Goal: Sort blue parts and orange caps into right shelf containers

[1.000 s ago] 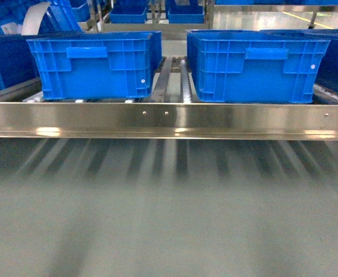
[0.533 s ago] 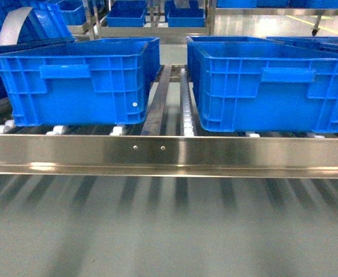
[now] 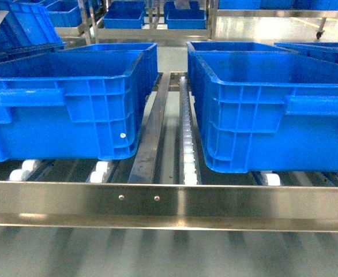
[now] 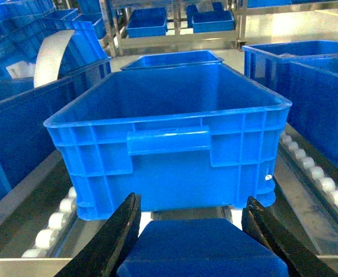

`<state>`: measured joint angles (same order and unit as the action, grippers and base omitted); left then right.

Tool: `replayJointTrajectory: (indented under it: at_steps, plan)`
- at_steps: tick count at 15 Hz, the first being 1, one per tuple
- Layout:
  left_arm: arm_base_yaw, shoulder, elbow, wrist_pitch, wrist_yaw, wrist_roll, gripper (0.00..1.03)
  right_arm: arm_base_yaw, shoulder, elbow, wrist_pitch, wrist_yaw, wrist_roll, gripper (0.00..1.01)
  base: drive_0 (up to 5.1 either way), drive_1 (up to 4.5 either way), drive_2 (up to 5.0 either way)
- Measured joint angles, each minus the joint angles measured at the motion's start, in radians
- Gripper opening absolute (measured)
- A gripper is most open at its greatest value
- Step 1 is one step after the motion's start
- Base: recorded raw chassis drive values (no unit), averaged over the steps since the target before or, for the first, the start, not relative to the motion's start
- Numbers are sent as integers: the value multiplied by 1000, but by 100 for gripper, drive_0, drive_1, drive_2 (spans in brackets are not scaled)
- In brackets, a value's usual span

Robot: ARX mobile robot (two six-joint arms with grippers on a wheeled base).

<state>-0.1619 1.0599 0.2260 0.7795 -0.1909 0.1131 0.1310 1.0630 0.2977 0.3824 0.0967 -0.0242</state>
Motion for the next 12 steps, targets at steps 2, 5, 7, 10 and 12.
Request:
replayJointTrajectory:
  at_steps: [2,5,7,10,12]
  plan:
    - [0,5,1,0,0,0,44,0,0,0,-3,0,0,42,0,0,0]
    - [0,2,1,4,0,0,44,0,-1,1,-1,0,0,42,1,352,-349]
    - [0,2,1,2,0,0,44,0,-1,1,0,0,0,42,2,349,-345]
    - [0,5,2,2,0,0,44,0,2,1,-2,0,0,42,0,0,0]
    - [0,5,2,1,0,0,44,0,2,1,-1,0,0,41,0,0,0]
